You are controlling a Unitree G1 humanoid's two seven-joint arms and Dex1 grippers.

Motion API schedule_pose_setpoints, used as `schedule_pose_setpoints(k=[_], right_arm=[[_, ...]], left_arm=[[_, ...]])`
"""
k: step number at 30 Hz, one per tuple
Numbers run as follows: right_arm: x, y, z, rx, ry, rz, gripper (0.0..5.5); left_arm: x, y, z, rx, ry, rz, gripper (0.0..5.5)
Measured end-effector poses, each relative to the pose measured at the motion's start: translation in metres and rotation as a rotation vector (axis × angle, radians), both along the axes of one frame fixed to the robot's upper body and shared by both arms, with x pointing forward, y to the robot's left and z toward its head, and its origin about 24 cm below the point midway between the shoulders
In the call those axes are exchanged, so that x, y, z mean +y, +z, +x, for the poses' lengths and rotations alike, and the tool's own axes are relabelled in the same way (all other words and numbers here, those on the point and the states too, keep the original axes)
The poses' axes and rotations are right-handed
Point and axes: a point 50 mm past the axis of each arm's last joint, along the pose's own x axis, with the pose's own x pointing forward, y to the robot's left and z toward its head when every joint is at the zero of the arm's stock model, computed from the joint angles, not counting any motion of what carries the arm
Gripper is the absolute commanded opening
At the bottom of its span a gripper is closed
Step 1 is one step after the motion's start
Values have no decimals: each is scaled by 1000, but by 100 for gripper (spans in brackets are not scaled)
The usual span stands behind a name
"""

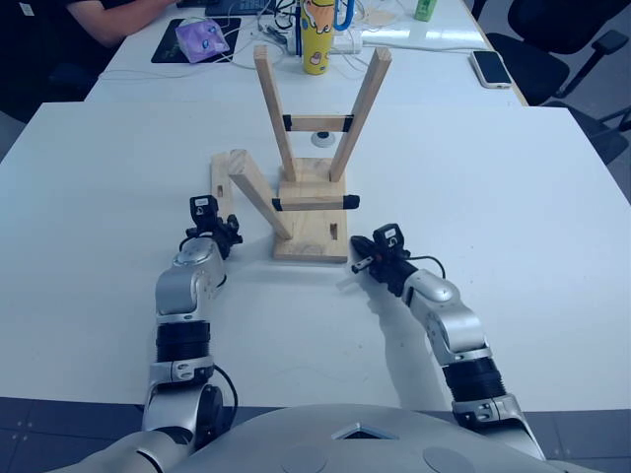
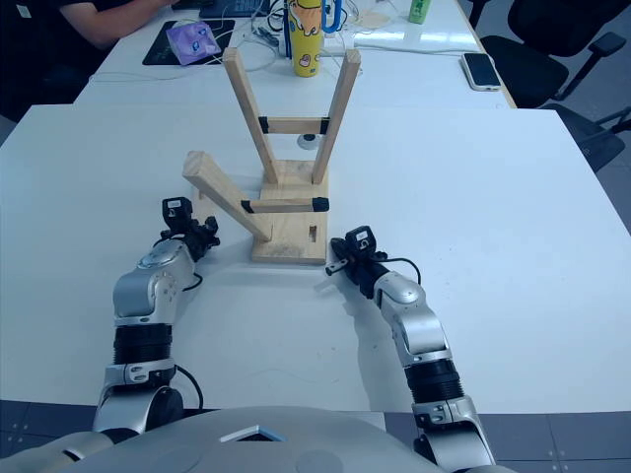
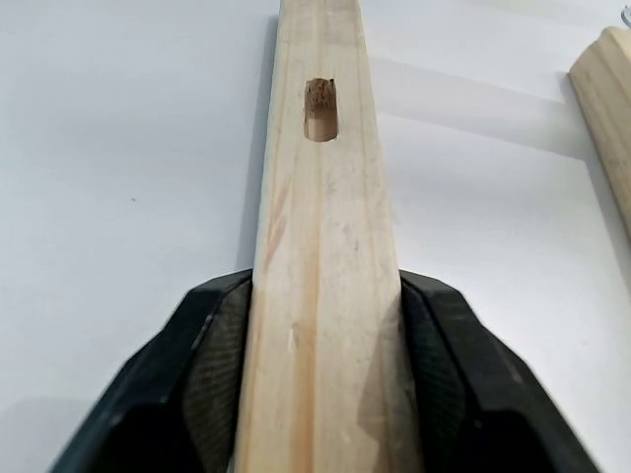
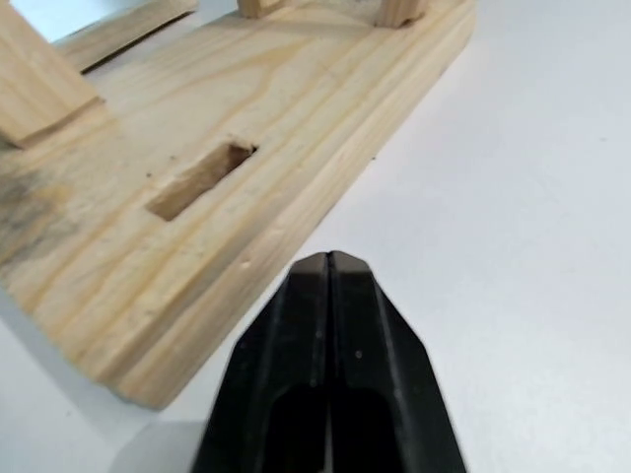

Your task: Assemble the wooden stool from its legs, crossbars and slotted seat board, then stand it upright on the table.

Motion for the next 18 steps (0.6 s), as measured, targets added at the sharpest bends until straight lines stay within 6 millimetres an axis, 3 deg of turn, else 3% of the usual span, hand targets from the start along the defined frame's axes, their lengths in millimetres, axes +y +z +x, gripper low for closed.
schedule_pose_setpoints(k=[5,8,11,18], right_arm=[[-15,2,12,-16,-116,-13,0],[-28,2,18,-43,-196,-23,0],[-39,12,28,-125,-262,-17,16],[-66,24,36,-165,-291,134,118]], left_arm=[[11,1,1,-83,35,36,207],[25,22,6,-246,57,148,207],[35,77,13,-559,40,246,207],[45,158,-4,-975,-97,220,207]])
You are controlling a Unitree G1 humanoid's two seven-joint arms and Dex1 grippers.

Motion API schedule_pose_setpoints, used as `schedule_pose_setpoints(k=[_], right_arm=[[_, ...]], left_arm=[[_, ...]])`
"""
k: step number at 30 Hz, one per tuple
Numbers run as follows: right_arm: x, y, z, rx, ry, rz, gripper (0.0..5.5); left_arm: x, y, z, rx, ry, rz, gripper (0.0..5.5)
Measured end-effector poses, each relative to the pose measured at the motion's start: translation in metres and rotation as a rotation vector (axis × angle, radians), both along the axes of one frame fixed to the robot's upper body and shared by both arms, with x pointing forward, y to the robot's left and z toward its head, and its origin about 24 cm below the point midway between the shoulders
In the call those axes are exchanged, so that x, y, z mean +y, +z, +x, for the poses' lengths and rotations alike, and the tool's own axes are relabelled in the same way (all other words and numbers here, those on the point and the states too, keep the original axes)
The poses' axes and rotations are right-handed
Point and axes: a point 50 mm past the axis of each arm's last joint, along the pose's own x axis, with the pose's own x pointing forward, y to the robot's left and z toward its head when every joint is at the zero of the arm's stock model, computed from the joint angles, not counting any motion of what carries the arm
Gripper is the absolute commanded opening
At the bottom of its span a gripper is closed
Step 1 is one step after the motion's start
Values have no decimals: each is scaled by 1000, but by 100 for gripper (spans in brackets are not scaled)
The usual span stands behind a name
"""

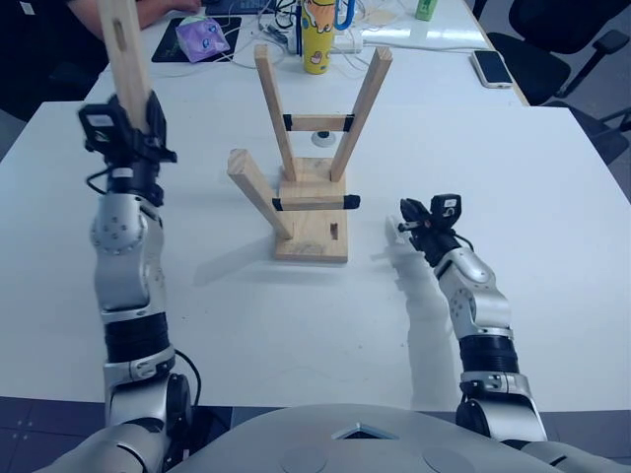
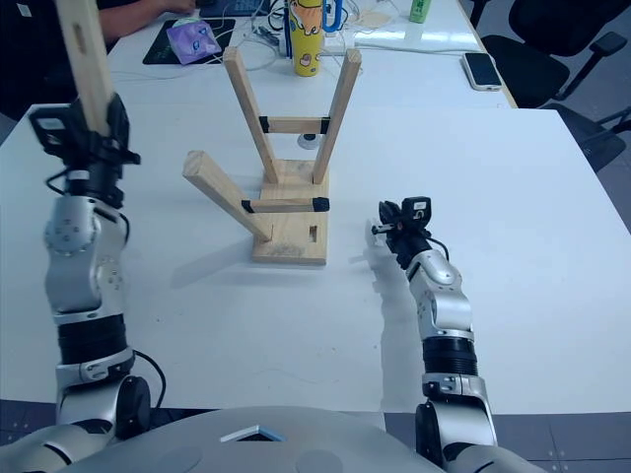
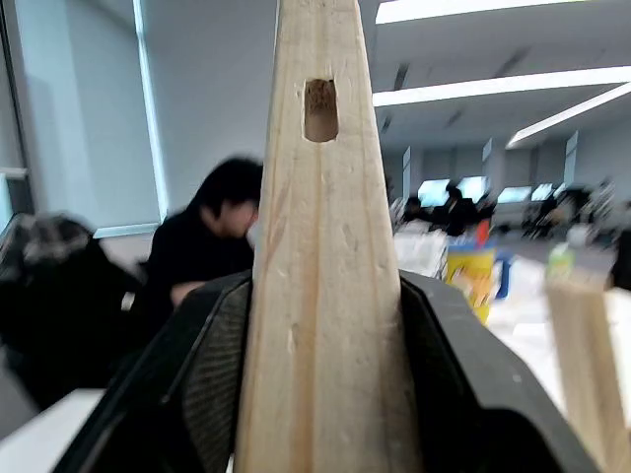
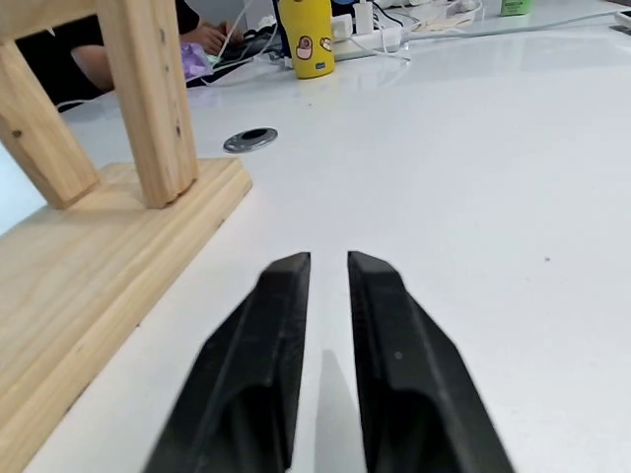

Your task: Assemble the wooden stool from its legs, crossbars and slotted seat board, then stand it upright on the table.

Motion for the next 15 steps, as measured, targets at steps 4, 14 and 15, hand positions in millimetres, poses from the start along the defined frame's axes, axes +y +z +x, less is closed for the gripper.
schedule_pose_setpoints(k=[4,14,15], right_arm=[[-8,3,4,-9,9,43,176],[-16,20,17,-65,61,108,329],[-16,20,17,-63,73,113,341]], left_arm=[[-8,49,-11,-131,-284,-40,207],[-94,88,-59,-40,-1123,-41,207],[-102,83,-63,-9,-1179,-40,207]])
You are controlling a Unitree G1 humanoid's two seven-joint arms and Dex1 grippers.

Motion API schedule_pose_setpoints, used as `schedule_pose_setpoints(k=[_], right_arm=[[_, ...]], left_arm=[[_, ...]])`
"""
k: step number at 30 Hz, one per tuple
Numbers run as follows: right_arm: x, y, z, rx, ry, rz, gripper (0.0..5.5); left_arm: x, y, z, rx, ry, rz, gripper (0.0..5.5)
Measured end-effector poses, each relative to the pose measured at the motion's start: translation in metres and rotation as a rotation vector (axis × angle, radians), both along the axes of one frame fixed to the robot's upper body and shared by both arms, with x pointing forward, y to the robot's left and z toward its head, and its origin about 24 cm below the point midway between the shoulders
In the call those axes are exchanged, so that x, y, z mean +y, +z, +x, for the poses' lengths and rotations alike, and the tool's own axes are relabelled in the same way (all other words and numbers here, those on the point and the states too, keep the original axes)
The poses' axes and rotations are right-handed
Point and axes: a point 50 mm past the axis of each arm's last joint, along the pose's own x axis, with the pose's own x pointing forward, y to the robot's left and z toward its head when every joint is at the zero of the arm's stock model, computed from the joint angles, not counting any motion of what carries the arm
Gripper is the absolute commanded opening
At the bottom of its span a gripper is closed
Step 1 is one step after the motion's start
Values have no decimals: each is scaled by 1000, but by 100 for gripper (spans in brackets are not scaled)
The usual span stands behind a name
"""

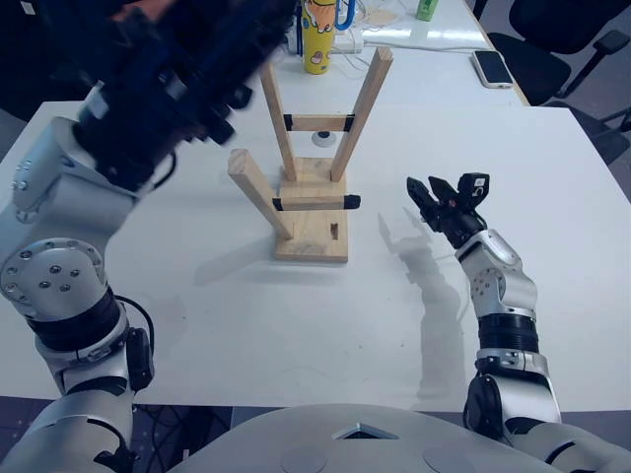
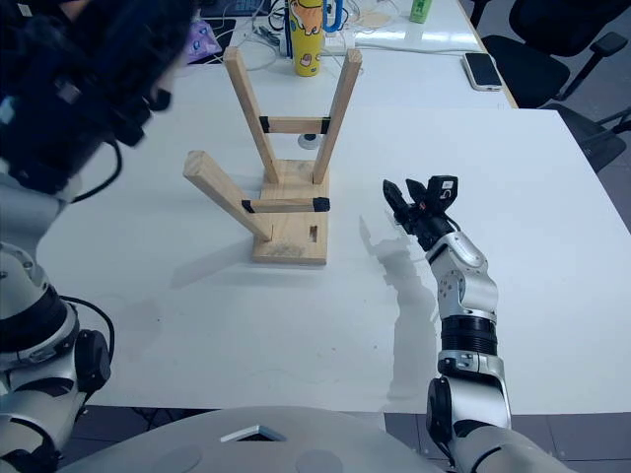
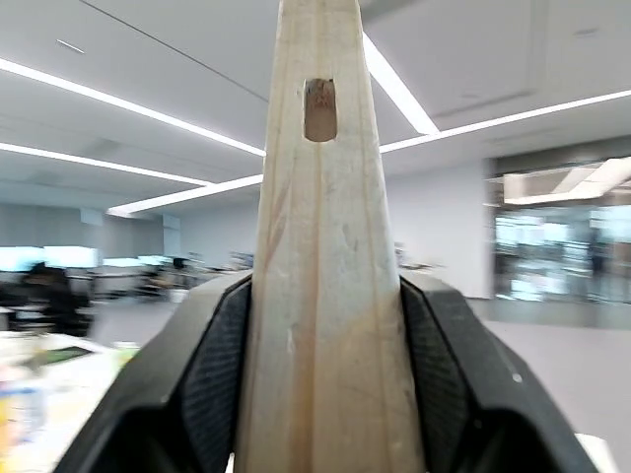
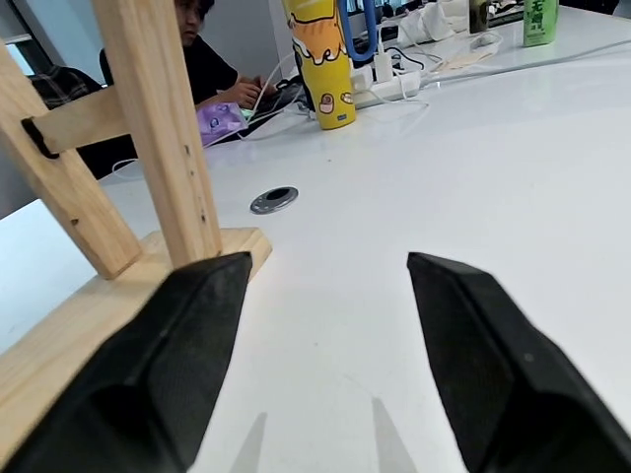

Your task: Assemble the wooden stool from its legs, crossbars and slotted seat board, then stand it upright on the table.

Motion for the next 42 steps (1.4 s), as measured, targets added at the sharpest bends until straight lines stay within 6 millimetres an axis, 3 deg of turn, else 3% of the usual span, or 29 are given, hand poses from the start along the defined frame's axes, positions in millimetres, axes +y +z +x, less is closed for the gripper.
schedule_pose_setpoints(k=[1,4,7,11,14,18,23,37,42], right_arm=[[1,0,0,1,13,8,361],[0,10,-5,7,184,106,411],[-26,33,-17,54,378,150,446],[-71,50,-46,182,582,120,446],[-86,61,-68,277,733,212,446],[-65,80,-72,244,898,336,446],[-42,89,-70,170,961,425,446],[-23,103,-67,133,1000,475,446],[-20,102,-68,151,1025,493,371]], left_arm=[[-7,-6,-3,27,-41,15,207],[-29,-49,-12,184,-156,96,207],[-33,-93,-16,339,-212,163,207],[-30,-118,-16,441,-277,152,207],[-26,-126,-13,472,-314,129,207],[-24,-134,-13,494,-359,132,207],[-20,-148,-10,548,-395,152,207],[-20,-166,-12,604,-471,215,207],[-20,-170,-12,622,-480,225,207]])
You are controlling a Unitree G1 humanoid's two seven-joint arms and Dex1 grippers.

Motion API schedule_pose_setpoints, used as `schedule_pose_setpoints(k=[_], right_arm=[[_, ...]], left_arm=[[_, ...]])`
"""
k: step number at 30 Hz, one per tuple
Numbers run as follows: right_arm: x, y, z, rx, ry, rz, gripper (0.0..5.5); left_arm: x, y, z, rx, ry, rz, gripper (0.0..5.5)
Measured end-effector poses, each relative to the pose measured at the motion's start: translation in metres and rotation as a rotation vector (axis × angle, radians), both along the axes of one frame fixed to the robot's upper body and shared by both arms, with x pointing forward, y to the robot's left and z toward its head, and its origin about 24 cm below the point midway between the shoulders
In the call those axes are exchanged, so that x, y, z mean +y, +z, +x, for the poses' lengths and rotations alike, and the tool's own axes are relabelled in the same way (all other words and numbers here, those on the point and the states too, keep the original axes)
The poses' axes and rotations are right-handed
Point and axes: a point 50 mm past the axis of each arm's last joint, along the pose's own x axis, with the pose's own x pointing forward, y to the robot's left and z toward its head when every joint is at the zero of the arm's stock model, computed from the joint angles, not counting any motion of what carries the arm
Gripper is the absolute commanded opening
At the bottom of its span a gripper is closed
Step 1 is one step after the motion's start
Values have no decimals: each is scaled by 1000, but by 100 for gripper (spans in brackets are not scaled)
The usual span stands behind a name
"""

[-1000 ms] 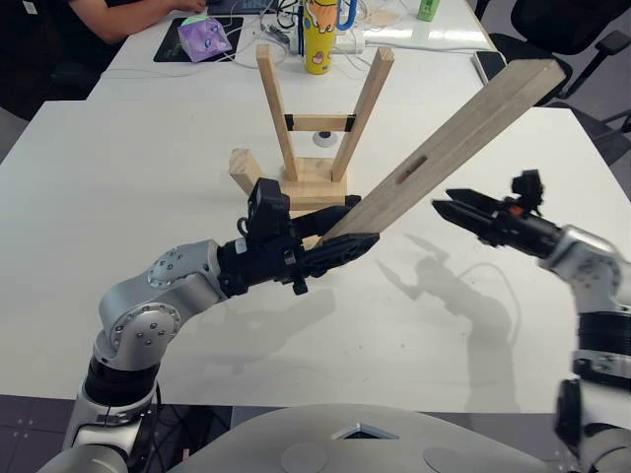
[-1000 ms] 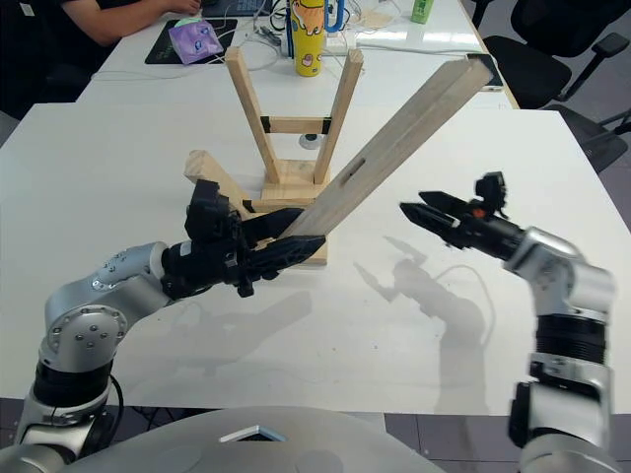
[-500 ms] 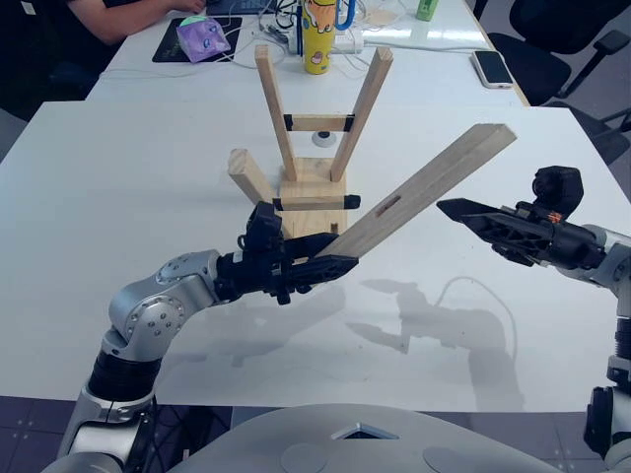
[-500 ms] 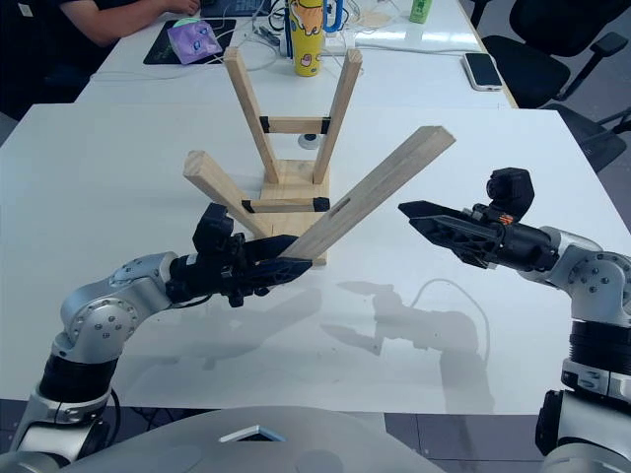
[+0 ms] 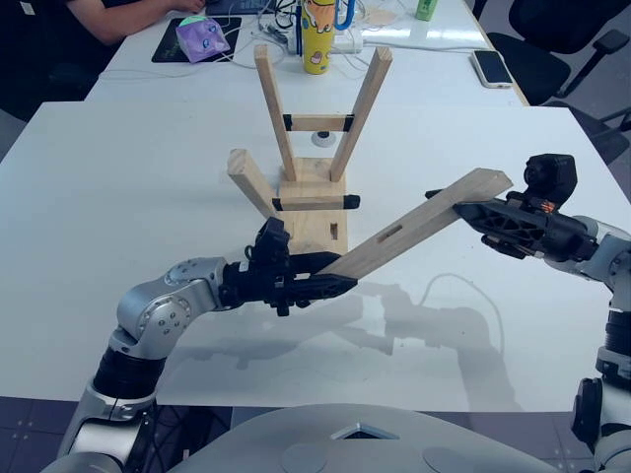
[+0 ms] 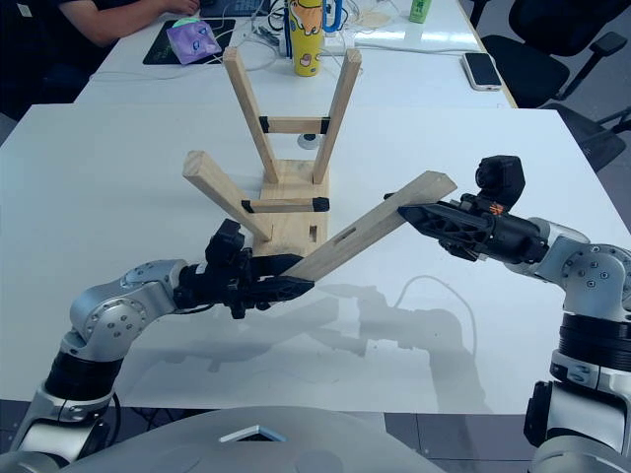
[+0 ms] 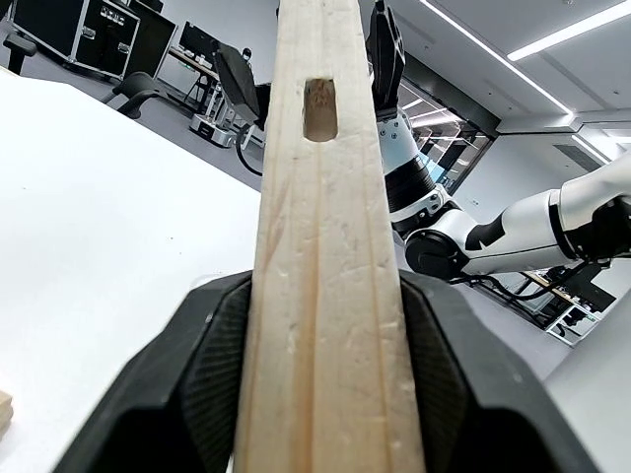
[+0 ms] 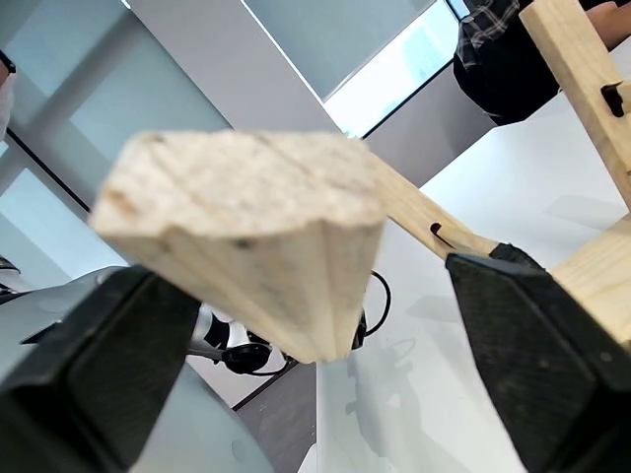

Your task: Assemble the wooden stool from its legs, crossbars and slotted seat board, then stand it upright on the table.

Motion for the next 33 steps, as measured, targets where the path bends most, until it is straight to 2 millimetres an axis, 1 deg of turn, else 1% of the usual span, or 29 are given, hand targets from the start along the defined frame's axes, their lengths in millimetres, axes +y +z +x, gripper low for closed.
schedule_pose_setpoints(k=[11,16,17,23,25,27,29,31,33], right_arm=[[1,-3,0,6,26,-21,209],[0,-2,0,7,36,-31,208],[1,-3,0,7,38,-33,208],[-3,-5,2,7,15,-54,208],[-10,-7,3,14,-14,-107,208],[-17,-9,4,8,-30,-160,208],[-33,-11,7,9,-78,-236,208],[-52,-4,12,-7,-130,-285,208],[-65,8,18,-42,-175,-309,208]], left_arm=[[2,-4,-1,16,-2,27,207],[2,-5,-2,18,-6,36,207],[2,-5,-2,13,-7,41,243],[3,-6,0,5,37,57,328],[6,-3,3,0,77,53,360],[10,-2,6,-7,119,54,363],[14,-3,8,-23,180,77,363],[17,-10,10,-110,236,182,363],[12,-18,12,-236,271,305,363]])
